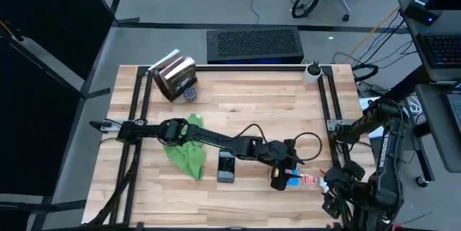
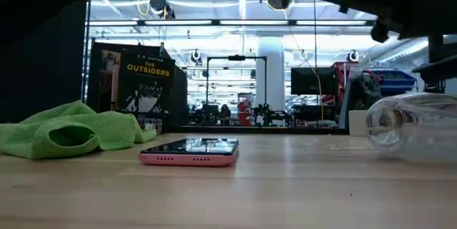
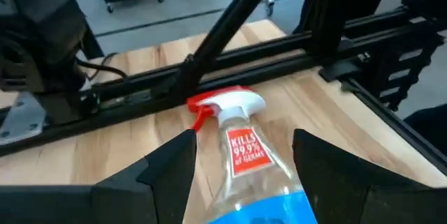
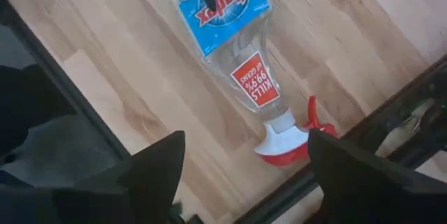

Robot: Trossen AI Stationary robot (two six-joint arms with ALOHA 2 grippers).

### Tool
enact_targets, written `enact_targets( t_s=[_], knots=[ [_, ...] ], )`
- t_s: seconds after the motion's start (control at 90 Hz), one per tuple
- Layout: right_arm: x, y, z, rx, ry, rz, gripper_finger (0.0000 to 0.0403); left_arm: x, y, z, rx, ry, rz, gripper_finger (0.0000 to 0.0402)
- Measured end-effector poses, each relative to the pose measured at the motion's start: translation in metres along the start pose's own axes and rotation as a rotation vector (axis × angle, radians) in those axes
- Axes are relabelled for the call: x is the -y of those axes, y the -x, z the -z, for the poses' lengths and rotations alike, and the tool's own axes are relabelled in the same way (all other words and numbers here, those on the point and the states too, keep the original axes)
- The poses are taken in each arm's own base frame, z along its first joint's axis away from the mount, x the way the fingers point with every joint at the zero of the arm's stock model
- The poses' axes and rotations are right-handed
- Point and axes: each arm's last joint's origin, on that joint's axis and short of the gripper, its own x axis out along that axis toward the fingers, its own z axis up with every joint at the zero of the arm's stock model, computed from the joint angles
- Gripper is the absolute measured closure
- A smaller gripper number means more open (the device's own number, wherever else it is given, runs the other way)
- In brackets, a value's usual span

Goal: Apply microfiber cloth
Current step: Adjust the red spray bottle

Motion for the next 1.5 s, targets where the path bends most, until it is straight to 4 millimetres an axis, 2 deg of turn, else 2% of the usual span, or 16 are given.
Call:
enact_targets(
  t_s=[0.156,0.2,0.578,0.711,0.922,1.033,1.133,1.211,1.311,1.4,1.5],
  knots=[
    [-0.001,0.0,0.0,0.015,0.001,-0.012,0.0117,0.003,-0.011,0.033,-0.162,0.018,0.013,0.0181],
    [-0.001,0.0,0.0,0.014,0.001,-0.013,0.0117,0.004,-0.012,0.036,-0.18,0.024,0.017,0.0181],
    [-0.001,0.001,0.003,0.012,0.051,-0.028,0.0117,0.014,0.006,0.046,-0.473,0.067,-0.032,0.0181],
    [-0.005,-0.003,0.011,0.014,0.071,-0.025,0.0117,0.017,0.02,0.043,-0.595,0.066,-0.038,0.0181],
    [-0.015,-0.016,0.028,0.024,0.109,0.008,0.0117,0.023,0.052,0.023,-0.722,0.04,-0.068,0.0181],
    [-0.019,-0.023,0.032,0.032,0.107,0.025,0.0117,0.022,0.059,0.008,-0.669,0.051,-0.091,0.0181],
    [-0.022,-0.026,0.035,0.037,0.11,0.036,0.0117,0.019,0.057,-0.011,-0.506,0.052,-0.113,0.0181],
    [-0.023,-0.028,0.036,0.039,0.112,0.042,0.0117,0.017,0.052,-0.02,-0.404,0.048,-0.096,0.0181],
    [-0.023,-0.029,0.036,0.041,0.105,0.044,0.0117,0.013,0.035,-0.014,-0.294,0.051,-0.069,0.0181],
    [-0.023,-0.029,0.036,0.041,0.083,0.044,0.0117,0.008,0.02,0.0,-0.255,0.062,-0.045,0.0181],
    [-0.024,-0.029,0.036,0.042,0.051,0.042,0.0117,0.006,0.013,0.006,-0.226,0.065,-0.026,0.0181]
  ],
)
